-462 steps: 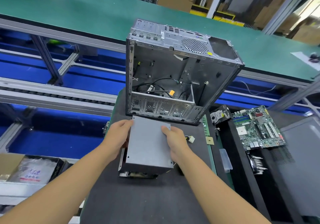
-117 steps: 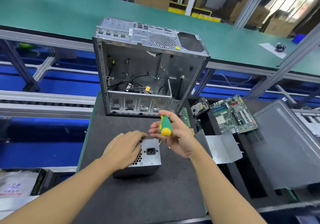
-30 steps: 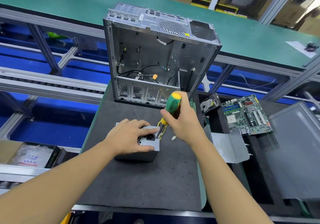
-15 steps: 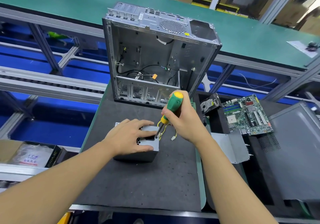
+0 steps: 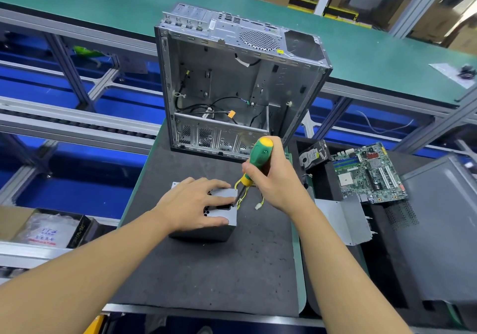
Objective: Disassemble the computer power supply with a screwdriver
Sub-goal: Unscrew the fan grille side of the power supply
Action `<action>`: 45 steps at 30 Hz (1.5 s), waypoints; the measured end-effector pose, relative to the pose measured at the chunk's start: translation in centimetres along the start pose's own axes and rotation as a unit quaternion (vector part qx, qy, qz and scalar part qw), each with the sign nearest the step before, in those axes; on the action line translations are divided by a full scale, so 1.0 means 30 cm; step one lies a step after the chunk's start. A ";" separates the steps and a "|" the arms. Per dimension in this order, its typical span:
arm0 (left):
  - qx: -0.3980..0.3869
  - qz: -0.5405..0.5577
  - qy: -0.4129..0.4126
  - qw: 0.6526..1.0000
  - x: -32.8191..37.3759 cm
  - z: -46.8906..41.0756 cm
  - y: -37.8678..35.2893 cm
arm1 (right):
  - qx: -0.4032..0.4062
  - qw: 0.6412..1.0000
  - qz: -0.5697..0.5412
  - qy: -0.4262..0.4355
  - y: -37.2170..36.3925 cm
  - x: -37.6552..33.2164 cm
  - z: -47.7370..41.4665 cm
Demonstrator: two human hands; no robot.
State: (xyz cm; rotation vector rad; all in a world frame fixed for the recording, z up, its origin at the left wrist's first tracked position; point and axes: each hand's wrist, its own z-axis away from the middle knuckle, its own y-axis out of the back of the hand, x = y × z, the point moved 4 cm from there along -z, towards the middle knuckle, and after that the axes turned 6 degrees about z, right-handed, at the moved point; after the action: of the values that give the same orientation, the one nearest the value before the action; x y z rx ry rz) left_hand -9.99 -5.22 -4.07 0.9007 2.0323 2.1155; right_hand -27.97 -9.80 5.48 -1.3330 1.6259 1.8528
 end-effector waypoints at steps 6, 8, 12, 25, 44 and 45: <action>0.001 -0.003 -0.002 1.000 0.000 0.001 0.000 | 0.017 1.000 0.012 0.019 0.002 0.012 0.004; -0.003 -0.005 0.001 1.000 0.000 0.001 -0.001 | 0.026 0.999 0.014 0.020 0.007 0.020 0.005; -0.004 -0.005 0.002 1.000 0.002 0.001 0.002 | 0.027 0.999 0.015 0.024 0.007 0.023 0.001; 0.005 -0.002 -0.005 1.000 0.002 -0.003 0.003 | 0.023 0.998 0.048 0.028 -0.004 -0.018 0.011; 0.022 0.280 0.083 0.956 -0.014 -0.101 -0.007 | -0.033 0.999 0.024 0.002 0.005 -0.019 -0.009; 0.024 0.282 0.087 0.955 -0.014 -0.099 -0.010 | -0.036 0.999 0.031 0.007 0.004 -0.026 -0.006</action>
State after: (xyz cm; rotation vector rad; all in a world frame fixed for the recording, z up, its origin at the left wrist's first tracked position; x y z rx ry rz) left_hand -11.08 -8.01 -4.35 1.5042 2.1001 2.4996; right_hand -27.59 -9.76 6.20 -1.3417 1.6393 1.9583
